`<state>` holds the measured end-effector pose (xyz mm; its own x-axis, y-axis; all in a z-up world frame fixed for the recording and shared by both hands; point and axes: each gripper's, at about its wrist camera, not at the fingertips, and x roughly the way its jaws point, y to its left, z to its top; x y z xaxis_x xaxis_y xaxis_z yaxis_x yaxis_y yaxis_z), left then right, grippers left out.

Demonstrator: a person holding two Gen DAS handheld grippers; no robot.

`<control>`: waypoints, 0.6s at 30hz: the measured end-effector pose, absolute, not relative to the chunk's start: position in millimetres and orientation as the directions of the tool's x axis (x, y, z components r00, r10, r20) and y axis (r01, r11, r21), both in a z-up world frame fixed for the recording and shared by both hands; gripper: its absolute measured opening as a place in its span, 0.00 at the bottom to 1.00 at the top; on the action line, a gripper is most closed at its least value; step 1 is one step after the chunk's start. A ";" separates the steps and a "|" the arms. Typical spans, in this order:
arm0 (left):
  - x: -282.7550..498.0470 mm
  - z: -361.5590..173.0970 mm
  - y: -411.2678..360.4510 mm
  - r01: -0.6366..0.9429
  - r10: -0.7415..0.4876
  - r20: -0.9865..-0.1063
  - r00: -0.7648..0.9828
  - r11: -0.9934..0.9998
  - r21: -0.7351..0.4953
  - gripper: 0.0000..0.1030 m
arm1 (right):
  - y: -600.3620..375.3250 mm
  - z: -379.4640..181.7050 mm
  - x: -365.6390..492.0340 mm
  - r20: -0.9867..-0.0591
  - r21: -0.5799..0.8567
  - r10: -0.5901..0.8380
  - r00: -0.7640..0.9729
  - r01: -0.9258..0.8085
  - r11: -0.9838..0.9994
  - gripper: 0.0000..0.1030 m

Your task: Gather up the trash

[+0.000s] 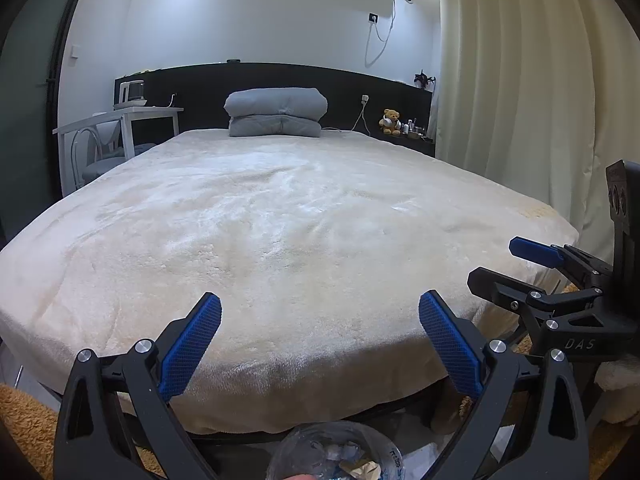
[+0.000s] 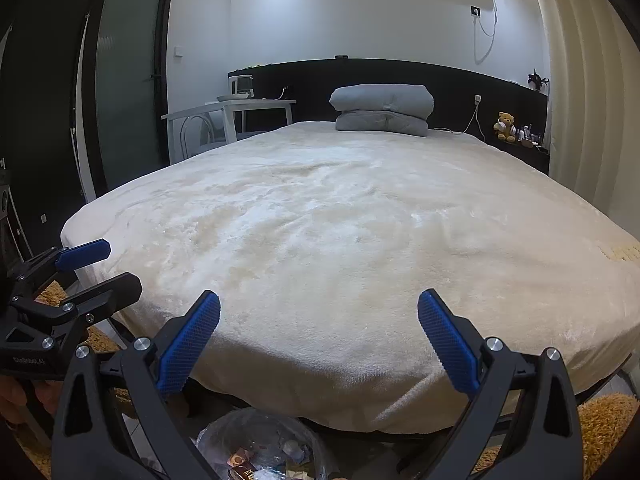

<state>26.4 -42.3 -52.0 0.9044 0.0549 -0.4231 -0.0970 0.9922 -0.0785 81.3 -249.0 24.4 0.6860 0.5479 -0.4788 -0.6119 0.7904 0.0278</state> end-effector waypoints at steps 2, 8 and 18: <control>25.7 -52.0 -42.9 -0.097 0.054 -0.422 0.905 0.992 -0.079 0.94 | -249.1 24.2 82.1 -0.480 0.030 0.549 0.684 -0.612 0.790 0.95; 24.8 -51.9 -42.2 -0.097 0.054 -0.420 0.906 0.992 -0.080 0.94 | -249.1 24.2 82.1 -0.481 0.028 0.549 0.684 -0.614 0.789 0.95; 25.7 -51.4 -41.5 -0.095 0.053 -0.419 0.906 0.992 -0.081 0.94 | -248.8 20.0 82.9 -0.486 0.023 0.547 0.682 -0.615 0.788 0.95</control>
